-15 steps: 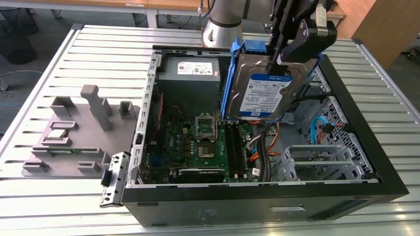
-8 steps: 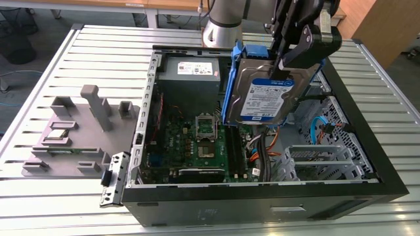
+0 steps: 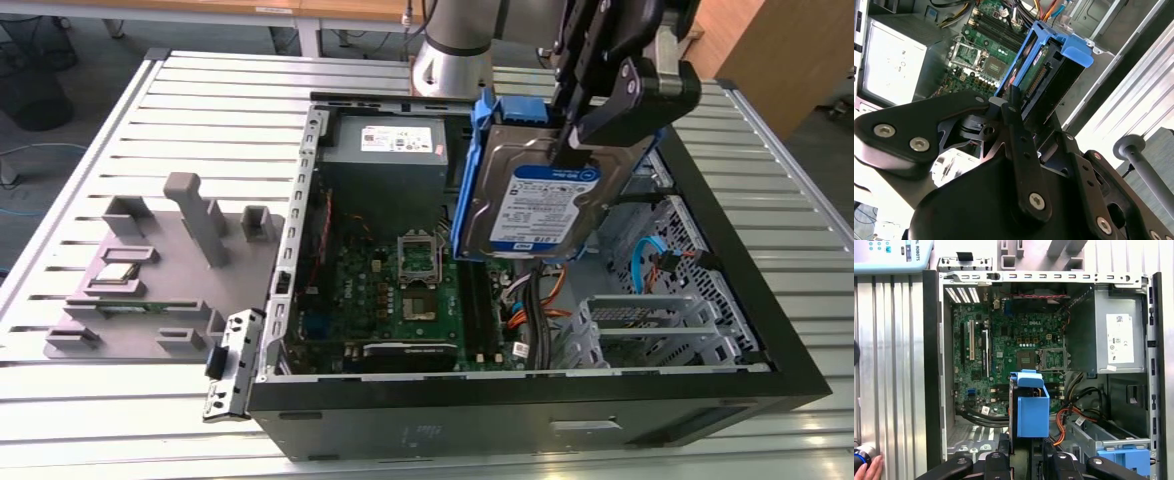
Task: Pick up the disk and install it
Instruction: 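Pick up the disk, then insert the disk into the insertion slot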
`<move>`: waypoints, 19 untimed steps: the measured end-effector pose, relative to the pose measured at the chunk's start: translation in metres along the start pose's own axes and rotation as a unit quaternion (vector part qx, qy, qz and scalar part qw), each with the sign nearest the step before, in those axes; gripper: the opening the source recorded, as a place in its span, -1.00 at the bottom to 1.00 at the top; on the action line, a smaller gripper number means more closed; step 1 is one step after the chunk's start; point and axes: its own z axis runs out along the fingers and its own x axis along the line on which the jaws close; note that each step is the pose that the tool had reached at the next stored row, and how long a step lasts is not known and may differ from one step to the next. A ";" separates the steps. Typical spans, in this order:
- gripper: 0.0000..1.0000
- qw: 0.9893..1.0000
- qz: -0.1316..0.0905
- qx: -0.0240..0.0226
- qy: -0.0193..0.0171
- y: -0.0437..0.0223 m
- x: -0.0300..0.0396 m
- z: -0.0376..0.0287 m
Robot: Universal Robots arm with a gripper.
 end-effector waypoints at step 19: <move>-0.30 1.000 0.000 0.000 0.000 -0.0033 0.0026 -0.0002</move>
